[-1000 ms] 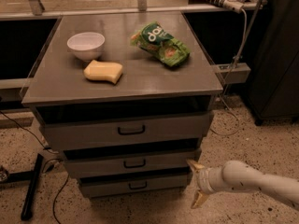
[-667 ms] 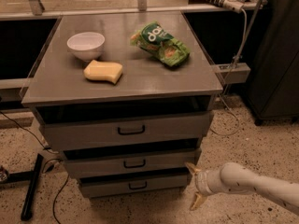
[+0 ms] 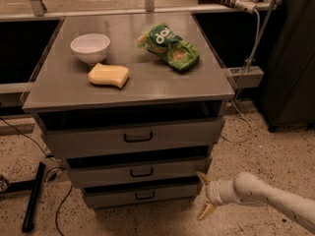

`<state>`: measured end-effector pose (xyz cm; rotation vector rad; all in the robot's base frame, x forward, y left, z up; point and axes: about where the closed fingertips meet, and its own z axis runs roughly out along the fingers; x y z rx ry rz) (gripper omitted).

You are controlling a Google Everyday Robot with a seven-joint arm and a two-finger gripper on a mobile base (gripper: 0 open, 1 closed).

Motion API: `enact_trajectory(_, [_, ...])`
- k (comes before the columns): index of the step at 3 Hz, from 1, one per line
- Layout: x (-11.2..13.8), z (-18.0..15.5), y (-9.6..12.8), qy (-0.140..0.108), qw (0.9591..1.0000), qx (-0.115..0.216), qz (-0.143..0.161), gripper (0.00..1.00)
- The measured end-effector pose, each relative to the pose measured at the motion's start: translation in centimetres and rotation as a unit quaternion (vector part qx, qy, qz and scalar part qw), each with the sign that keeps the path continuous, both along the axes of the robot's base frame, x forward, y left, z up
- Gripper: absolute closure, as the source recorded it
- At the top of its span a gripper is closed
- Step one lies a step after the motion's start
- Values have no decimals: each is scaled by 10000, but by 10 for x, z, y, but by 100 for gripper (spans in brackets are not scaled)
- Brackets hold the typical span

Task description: Open bottom drawer

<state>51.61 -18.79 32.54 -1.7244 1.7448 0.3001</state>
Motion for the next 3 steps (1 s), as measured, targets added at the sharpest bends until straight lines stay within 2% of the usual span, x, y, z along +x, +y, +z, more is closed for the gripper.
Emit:
enact_trajectory(1, [-2,-16,5,84,10000,22,9,0])
enact_trajectory(3, [0,-87,12,409,9991,-40,-128,0])
